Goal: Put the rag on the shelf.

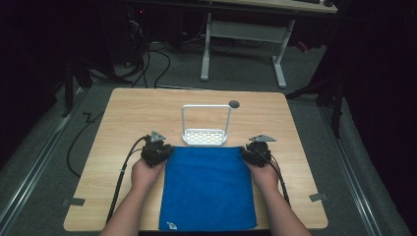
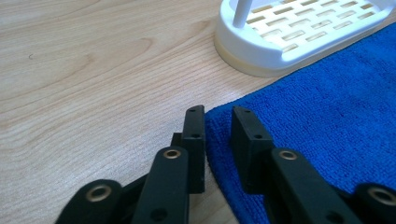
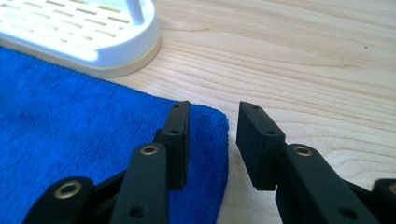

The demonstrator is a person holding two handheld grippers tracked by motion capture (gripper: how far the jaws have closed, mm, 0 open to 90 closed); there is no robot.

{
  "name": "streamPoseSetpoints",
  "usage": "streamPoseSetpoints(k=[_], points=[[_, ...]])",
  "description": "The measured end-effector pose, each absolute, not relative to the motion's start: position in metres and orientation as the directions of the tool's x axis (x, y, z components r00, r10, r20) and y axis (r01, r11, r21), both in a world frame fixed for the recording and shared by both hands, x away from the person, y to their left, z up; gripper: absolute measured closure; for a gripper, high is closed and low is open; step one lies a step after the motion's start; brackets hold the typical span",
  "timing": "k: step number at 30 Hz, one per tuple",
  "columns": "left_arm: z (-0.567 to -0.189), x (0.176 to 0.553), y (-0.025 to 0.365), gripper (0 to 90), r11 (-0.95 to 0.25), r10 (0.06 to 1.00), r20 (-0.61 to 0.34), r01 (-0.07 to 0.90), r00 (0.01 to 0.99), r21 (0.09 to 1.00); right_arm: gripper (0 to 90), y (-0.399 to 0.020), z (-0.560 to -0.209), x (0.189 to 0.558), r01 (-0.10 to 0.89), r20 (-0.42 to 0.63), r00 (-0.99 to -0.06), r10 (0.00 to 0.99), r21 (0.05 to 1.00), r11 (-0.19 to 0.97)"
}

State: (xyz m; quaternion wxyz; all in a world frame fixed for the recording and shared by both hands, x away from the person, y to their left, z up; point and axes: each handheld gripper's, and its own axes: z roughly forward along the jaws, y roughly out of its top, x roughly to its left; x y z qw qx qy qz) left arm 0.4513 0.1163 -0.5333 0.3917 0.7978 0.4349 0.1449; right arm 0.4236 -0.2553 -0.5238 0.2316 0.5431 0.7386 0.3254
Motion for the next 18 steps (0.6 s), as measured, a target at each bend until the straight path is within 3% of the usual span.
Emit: streamPoseSetpoints(k=[7, 11, 13, 18], points=[[-0.5335, 0.4522, 0.1182, 82.2, -0.298, 0.801, -0.145, 0.596, 0.581, 0.746, 68.1, -0.2548, -0.5284, 0.4218, 0.662, 0.016, -0.286, 0.958, 0.726, 0.186], [-0.5335, 0.4512, 0.1167, 84.9, -0.309, 0.799, -0.132, 0.589, 0.587, 0.746, 78.3, -0.2539, -0.5297, 0.4175, 0.651, 0.017, -0.303, 0.953, 0.734, 0.193], [-0.5334, 0.4499, 0.1147, 87.5, -0.33, 0.795, -0.108, 0.575, 0.597, 0.749, 87.7, -0.2535, -0.5304, 0.4158, 0.645, 0.029, -0.324, 0.946, 0.738, 0.199], [-0.5331, 0.4489, 0.1137, 88.5, -0.343, 0.793, -0.093, 0.567, 0.602, 0.749, 88.2, -0.2527, -0.5298, 0.4147, 0.635, 0.027, -0.343, 0.939, 0.743, 0.21]])
